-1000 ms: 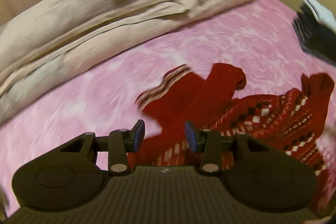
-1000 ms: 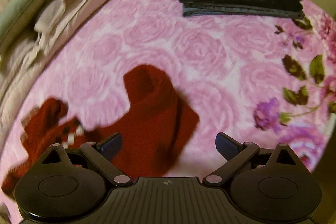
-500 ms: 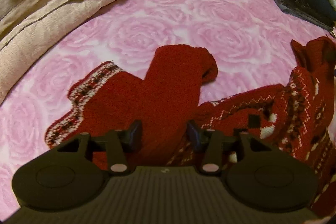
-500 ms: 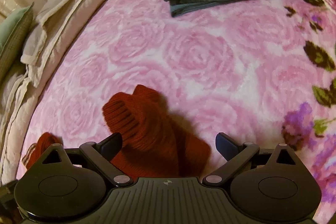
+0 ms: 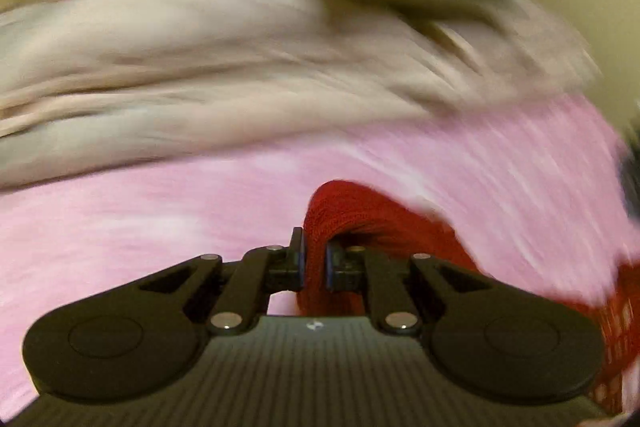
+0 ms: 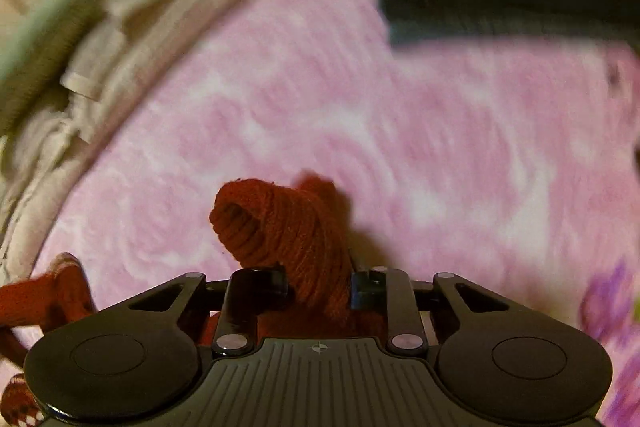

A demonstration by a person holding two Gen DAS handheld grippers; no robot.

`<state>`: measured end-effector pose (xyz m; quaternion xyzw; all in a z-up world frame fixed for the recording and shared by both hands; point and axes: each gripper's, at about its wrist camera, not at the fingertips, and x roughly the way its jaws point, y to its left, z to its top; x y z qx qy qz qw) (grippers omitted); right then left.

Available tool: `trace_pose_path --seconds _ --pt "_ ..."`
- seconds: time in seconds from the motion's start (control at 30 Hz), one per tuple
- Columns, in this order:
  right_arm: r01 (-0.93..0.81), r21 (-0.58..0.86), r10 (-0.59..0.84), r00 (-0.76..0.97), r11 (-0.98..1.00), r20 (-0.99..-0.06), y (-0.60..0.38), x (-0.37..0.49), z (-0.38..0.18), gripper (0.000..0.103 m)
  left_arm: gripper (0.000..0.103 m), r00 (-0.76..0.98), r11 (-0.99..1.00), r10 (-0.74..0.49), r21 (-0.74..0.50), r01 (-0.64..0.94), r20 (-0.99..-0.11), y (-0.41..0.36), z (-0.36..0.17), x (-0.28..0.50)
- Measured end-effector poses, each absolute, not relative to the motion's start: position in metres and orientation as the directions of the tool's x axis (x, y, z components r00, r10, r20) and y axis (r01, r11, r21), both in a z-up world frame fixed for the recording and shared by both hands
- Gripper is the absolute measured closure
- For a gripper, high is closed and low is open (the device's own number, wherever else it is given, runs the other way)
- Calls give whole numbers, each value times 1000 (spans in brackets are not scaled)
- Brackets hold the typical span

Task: Fold clothes

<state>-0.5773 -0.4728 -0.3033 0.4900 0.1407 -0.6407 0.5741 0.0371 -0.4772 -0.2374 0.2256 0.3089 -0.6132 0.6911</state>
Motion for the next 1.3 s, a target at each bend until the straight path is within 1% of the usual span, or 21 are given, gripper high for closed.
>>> trace_pose_path --seconds 0.1,0.17,0.2,0.27,0.3,0.33,0.37,0.4,0.47,0.53,0.6,0.67,0.77,0.8,0.83,0.9,0.93,1.0,1.07,1.2,1.3 --pt "889 388 -688 125 -243 -715 -471 -579 -271 82 96 309 454 -718 -83 887 -624 -417 -186 130" --pt "890 397 -735 111 -226 -669 -467 -584 -253 82 96 450 608 -671 -91 789 -589 -368 -160 178" --pt "890 401 -758 104 -218 -644 -464 -587 -244 82 96 475 653 -655 -124 747 -587 -342 -152 201" --pt "891 408 -800 91 -201 -592 -460 -592 -226 82 96 504 710 -625 -167 684 -595 -300 -152 223" --pt "891 411 -820 84 -192 -566 -458 -595 -217 82 92 490 720 -614 -184 670 -619 -284 -161 230" --pt "892 413 -839 77 -183 -538 -455 -597 -208 81 87 469 732 -585 -183 656 -662 -273 -175 234" --pt "893 416 -857 70 -174 -510 -453 -600 -199 80 85 453 758 -525 -153 634 -720 -263 -196 235" --pt "897 378 -807 42 -230 -589 -452 -602 -210 78 85 447 778 -469 -117 617 -762 -255 -215 231" --pt "897 288 -643 6 -335 -766 -450 -608 -240 56 85 398 806 -356 -62 589 -846 -238 -257 219" --pt "887 177 -393 -6 -426 -919 -441 -618 -277 40 85 332 829 -264 -37 558 -906 -217 -290 203" --pt "879 123 -314 -31 -461 -949 -424 -625 -290 40 85 268 843 -229 -53 535 -936 -199 -306 186" --pt "884 113 -352 -61 -453 -934 -417 -625 -280 40 85 214 835 -258 -106 540 -942 -191 -303 169" --pt "929 154 -452 -15 -336 -892 -438 -606 -259 39 84 175 747 -364 -175 641 -915 -220 -278 150" --pt "944 169 -483 12 -283 -876 -448 -597 -252 39 80 158 701 -406 -196 686 -900 -236 -271 142" --pt "954 192 -479 60 -230 -876 -460 -578 -258 38 74 123 652 -450 -230 723 -885 -258 -268 132" --pt "963 239 -458 158 -125 -875 -483 -539 -271 38 68 46 545 -528 -296 785 -848 -303 -262 111" --pt "962 263 -444 206 -72 -872 -494 -520 -278 38 66 -11 507 -545 -340 792 -839 -326 -268 99" --pt "949 312 -406 298 33 -864 -517 -481 -291 38 65 -126 429 -572 -425 797 -811 -374 -278 76" --pt "923 362 -359 385 135 -850 -540 -442 -304 38 65 -231 357 -568 -489 796 -790 -417 -293 50" --pt "828 457 -238 539 324 -808 -586 -363 -331 38 62 -329 286 -489 -505 814 -808 -489 -329 16" --pt "790 524 -196 595 318 -779 -597 -334 -353 38 62 -364 299 -430 -511 806 -826 -517 -354 15"
